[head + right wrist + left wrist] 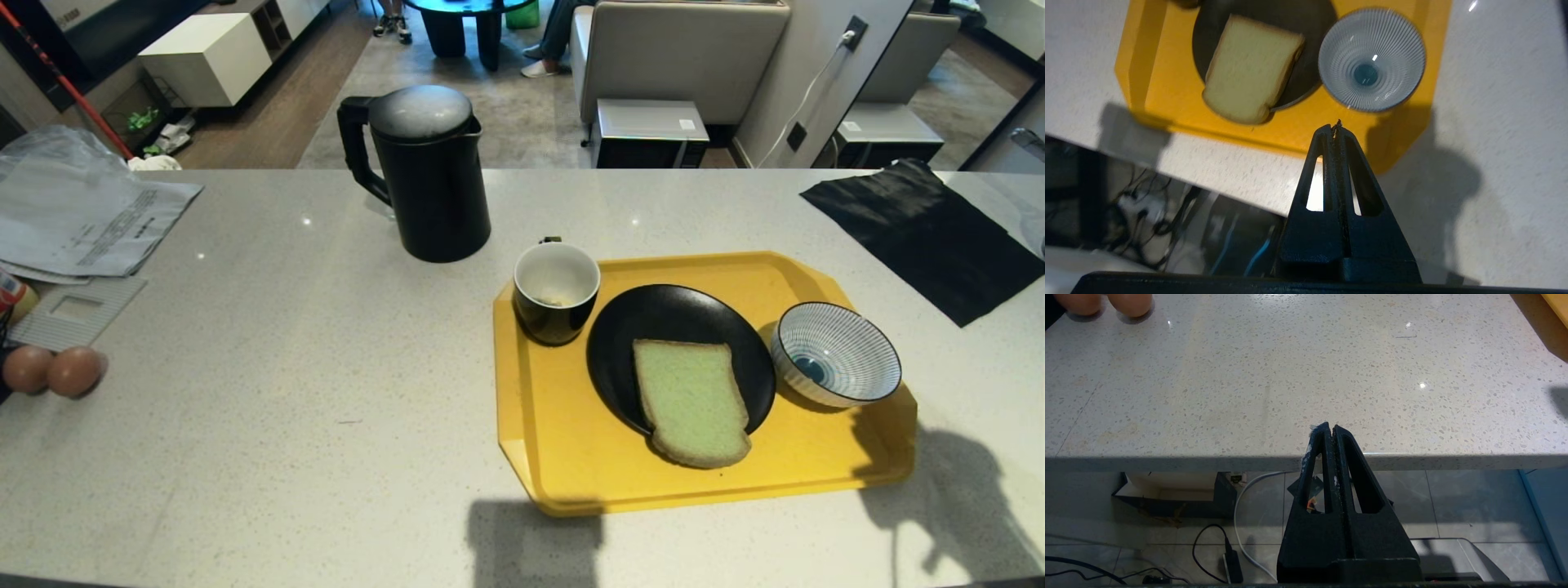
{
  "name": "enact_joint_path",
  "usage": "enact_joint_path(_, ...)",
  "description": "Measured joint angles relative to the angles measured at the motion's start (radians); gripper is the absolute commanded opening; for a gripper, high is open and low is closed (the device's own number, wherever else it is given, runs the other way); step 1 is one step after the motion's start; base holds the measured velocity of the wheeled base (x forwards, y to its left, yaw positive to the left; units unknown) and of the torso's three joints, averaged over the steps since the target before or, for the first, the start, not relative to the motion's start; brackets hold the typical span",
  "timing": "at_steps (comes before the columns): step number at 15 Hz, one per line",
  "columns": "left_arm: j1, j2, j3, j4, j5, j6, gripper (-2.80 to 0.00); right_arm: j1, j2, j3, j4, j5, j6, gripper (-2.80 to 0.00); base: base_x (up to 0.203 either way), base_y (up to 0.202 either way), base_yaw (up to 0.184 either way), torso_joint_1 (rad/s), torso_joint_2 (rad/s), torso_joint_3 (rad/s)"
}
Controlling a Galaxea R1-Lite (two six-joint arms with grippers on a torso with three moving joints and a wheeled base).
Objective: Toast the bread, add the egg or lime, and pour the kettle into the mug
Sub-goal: Pick up the bread slice
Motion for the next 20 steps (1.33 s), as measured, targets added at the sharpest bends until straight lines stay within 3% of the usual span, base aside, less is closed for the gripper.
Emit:
enact_joint_path(2, 0.0, 0.0, 0.0, 0.0, 0.0, 0.0, -2.8, -0.025, 0.079, -0.106, 0.215, 0.047, -0.001, -2.8, 0.0, 0.0, 0.0, 0.0, 0.0, 0.0)
enact_joint_path(5, 0.0, 0.0, 0.0, 0.0, 0.0, 0.0, -2.8, -0.066, 0.081, -0.122, 0.431, 0.105, -0.027, -2.8, 0.0, 0.0, 0.0, 0.0, 0.0, 0.0)
enact_joint_path(8, 0.0, 0.0, 0.0, 0.0, 0.0, -0.001, -2.8, -0.07, 0.04, -0.108, 0.587, 0.25, -0.08, -2.8, 0.0, 0.0, 0.0, 0.0, 0.0, 0.0)
enact_joint_path(12, 0.0, 0.0, 0.0, 0.0, 0.0, 0.0, -2.8, -0.058, 0.016, -0.078, 0.82, 0.416, -0.081, -2.8, 0.0, 0.0, 0.0, 0.0, 0.0, 0.0)
enact_joint_path(16, 0.0, 0.0, 0.0, 0.0, 0.0, 0.0, -2.8, 0.031, 0.007, 0.032, 0.733, 0.419, -0.084, -2.8, 0.0, 0.0, 0.0, 0.0, 0.0, 0.0)
enact_joint_path(20, 0.0, 0.0, 0.0, 0.0, 0.0, 0.0, -2.8, 0.118, -0.006, 0.168, 0.455, 0.284, -0.085, -2.8, 0.0, 0.0, 0.0, 0.0, 0.0, 0.0)
